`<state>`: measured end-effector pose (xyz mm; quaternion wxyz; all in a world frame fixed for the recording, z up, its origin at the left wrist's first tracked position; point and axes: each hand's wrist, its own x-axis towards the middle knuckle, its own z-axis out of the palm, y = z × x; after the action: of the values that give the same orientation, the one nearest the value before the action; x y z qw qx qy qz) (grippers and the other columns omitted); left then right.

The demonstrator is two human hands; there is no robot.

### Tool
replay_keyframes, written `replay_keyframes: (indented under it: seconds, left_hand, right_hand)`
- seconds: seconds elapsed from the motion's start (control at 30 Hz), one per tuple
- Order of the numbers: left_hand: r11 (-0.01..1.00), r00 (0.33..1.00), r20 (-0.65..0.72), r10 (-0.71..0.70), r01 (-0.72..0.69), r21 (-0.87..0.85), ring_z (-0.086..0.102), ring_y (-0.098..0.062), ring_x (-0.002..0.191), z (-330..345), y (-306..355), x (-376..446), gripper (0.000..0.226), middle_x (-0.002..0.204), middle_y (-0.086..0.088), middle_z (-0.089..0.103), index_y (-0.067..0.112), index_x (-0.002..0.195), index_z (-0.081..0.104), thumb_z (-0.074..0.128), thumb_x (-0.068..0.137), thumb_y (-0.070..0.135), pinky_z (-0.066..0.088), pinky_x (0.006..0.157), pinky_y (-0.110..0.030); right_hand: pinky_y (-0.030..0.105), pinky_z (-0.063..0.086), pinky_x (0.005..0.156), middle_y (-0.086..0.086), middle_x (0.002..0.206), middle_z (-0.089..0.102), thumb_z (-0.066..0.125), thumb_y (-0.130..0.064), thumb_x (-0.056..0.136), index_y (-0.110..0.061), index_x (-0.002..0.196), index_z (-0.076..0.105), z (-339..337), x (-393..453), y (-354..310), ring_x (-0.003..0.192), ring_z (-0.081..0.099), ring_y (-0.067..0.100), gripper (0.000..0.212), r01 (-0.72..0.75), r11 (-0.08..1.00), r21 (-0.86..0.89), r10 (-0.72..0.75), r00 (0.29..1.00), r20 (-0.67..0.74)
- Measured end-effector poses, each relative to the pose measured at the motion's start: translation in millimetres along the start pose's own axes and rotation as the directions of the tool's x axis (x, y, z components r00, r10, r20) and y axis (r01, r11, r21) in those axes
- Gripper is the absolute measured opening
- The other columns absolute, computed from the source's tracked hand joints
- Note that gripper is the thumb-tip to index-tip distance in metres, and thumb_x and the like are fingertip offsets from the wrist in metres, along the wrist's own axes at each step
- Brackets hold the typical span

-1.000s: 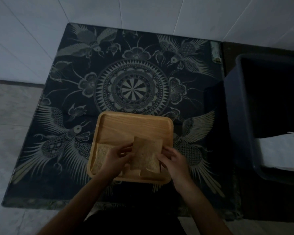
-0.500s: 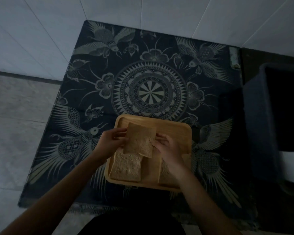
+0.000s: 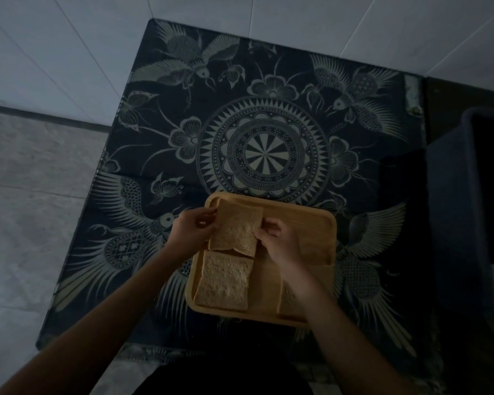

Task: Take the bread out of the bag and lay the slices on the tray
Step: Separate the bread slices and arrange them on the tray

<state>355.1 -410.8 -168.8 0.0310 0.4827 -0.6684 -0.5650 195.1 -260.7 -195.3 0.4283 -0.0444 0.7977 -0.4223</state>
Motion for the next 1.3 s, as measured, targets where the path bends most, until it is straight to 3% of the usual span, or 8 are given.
replay_keyframes:
  seconds: [0.1, 0.23, 0.4, 0.5, 0.7, 0.87, 1.1, 1.3]
  left_hand:
    - [0.995, 0.998, -0.045, 0.051, -0.047, 0.085, 0.070, -0.011, 0.096, 0, -2, 1, 0.044, 0.116, -0.006, 0.074, 0.015, 0.130, 0.065, 0.074, 0.087, 0.011, 0.061, 0.082, -0.031]
    - [0.974, 0.986, -0.092, 0.142, -0.123, 0.191, 0.060, 0.014, 0.082, 3, -5, 0, 0.041, 0.112, -0.004, 0.076, 0.014, 0.126, 0.069, 0.074, 0.085, 0.010, 0.044, 0.072, -0.001]
    - [0.961, 0.976, -0.121, 0.178, -0.147, 0.233, 0.057, 0.014, 0.076, 6, -5, -2, 0.038, 0.104, -0.001, 0.077, 0.014, 0.121, 0.072, 0.074, 0.083, 0.009, 0.040, 0.069, -0.001]
    - [0.939, 0.964, -0.137, 0.227, -0.179, 0.293, 0.057, 0.005, 0.073, 7, -6, 0, 0.033, 0.098, -0.003, 0.077, 0.013, 0.113, 0.076, 0.076, 0.081, 0.007, 0.038, 0.068, -0.006]
    - [0.915, 0.954, -0.141, 0.266, -0.204, 0.347, 0.060, -0.002, 0.079, 8, -6, 0, 0.030, 0.098, -0.005, 0.079, 0.011, 0.110, 0.077, 0.075, 0.080, 0.006, 0.035, 0.066, -0.005]
    - [0.898, 0.942, -0.152, 0.298, -0.223, 0.379, 0.062, -0.006, 0.074, 9, -9, -2, 0.028, 0.094, -0.006, 0.078, 0.009, 0.107, 0.078, 0.075, 0.080, 0.005, 0.036, 0.064, -0.007]
    - [0.880, 0.924, -0.165, 0.346, -0.258, 0.398, 0.063, -0.014, 0.067, 11, -10, -5, 0.020, 0.081, -0.010, 0.075, 0.003, 0.098, 0.077, 0.074, 0.079, -0.001, 0.058, 0.064, -0.038]
    - [0.882, 0.953, -0.116, 0.280, -0.208, 0.423, 0.073, -0.023, 0.085, 10, -10, -7, 0.038, 0.107, -0.010, 0.076, 0.009, 0.124, 0.070, 0.071, 0.087, 0.017, 0.050, 0.073, -0.030]
  right_hand:
    - [0.039, 0.059, 0.092, 0.001, 0.108, 0.073, 0.080, -0.024, 0.086, -0.019, 0.122, 0.066, 3, -2, 1, 0.099, 0.070, 0.013, 0.039, 0.006, 1.000, -0.023, -0.006, 1.000, -0.009]
    - [0.020, 0.054, 0.077, -0.011, 0.099, 0.070, 0.078, -0.023, 0.088, -0.018, 0.120, 0.066, 6, -3, -1, 0.090, 0.065, 0.000, 0.035, 0.060, 0.994, -0.088, -0.064, 0.997, -0.038]
    - [0.019, 0.052, 0.080, -0.012, 0.098, 0.067, 0.074, -0.020, 0.091, -0.015, 0.121, 0.067, 8, -4, -5, 0.088, 0.062, 0.000, 0.031, 0.123, 0.973, -0.197, -0.137, 0.989, -0.056]
    - [0.027, 0.055, 0.087, -0.003, 0.108, 0.070, 0.073, -0.020, 0.092, -0.013, 0.124, 0.066, 10, -5, -6, 0.097, 0.065, 0.008, 0.034, 0.157, 0.960, -0.232, -0.174, 0.983, -0.053]
    - [0.010, 0.047, 0.070, -0.010, 0.098, 0.067, 0.070, -0.017, 0.095, -0.013, 0.132, 0.061, 14, -9, -6, 0.079, 0.061, -0.006, 0.038, 0.200, 0.932, -0.302, -0.231, 0.970, -0.071]
    - [0.015, 0.052, 0.070, -0.011, 0.093, 0.066, 0.066, -0.019, 0.097, -0.014, 0.135, 0.061, 17, -13, -6, 0.075, 0.061, -0.004, 0.038, 0.249, 0.907, -0.341, -0.289, 0.955, -0.070]
    - [0.036, 0.060, 0.085, -0.005, 0.101, 0.068, 0.066, -0.022, 0.098, -0.016, 0.138, 0.059, 11, -12, -10, 0.087, 0.066, 0.009, 0.042, 0.244, 0.910, -0.334, -0.262, 0.965, -0.006]
    - [0.011, 0.046, 0.069, -0.008, 0.107, 0.063, 0.069, -0.027, 0.095, -0.022, 0.140, 0.056, -1, -16, -12, 0.083, 0.060, -0.005, 0.047, 0.225, 0.926, -0.303, -0.221, 0.974, 0.047]
